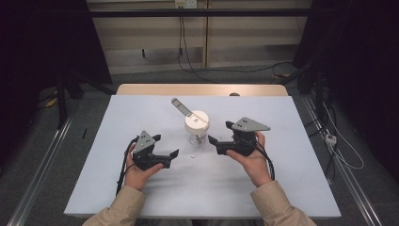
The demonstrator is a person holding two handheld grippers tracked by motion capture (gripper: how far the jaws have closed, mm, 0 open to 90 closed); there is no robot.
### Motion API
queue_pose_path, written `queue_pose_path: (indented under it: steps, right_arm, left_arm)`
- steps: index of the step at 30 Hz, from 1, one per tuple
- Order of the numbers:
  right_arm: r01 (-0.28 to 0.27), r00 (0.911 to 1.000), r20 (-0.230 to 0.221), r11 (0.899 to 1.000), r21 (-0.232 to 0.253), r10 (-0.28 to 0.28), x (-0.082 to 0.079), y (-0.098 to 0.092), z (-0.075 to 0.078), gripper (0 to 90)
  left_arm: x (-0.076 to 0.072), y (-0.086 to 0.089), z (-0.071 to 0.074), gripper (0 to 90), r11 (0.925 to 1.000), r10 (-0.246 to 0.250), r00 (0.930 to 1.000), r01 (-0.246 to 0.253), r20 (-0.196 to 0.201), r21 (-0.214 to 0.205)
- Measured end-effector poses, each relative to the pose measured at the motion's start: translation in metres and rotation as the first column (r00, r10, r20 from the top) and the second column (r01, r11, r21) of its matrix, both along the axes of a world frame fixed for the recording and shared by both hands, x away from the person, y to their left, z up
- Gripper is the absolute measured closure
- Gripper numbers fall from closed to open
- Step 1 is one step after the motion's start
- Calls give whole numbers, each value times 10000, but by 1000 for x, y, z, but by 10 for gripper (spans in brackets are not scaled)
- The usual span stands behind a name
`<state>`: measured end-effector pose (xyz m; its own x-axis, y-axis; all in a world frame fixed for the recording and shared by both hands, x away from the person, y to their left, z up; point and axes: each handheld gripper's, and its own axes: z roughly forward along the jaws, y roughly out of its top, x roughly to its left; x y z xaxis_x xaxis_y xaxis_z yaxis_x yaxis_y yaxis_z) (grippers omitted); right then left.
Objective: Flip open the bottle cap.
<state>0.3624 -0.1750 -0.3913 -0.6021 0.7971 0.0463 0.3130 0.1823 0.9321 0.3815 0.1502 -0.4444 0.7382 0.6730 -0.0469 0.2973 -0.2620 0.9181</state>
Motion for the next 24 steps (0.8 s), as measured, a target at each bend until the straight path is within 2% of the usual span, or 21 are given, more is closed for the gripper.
queue_pose_path:
  steps: [5, 8, 11, 21, 24]
  right_arm:
    - [20, 10000, -20, 9998, -222, -20, -10, -11, -7, 135]
    - [73, 10000, -16, 9998, -194, -73, -16, -18, -12, 135]
    - [116, 9999, -25, 9993, -358, -117, -21, -24, -15, 123]
    - [535, 9985, -109, 9983, -230, -538, -39, -49, -25, 124]
    - [641, 9978, -124, 9972, -373, -646, -43, -55, -27, 118]
  left_arm:
    - [-5, 9, 2, 71, 10000, -37, 10000, 36, 53, 41]
    - [-8, 14, 3, 71, 9996, -32, 10000, 30, -68, -279]
    - [-10, 19, 4, 71, 9998, -19, 10000, 19, 14, -222]
    - [-17, 32, 5, 71, 9998, -33, 10000, 34, 66, -173]
    - [-19, 35, 5, 72, 9998, -19, 10000, 19, 33, -174]
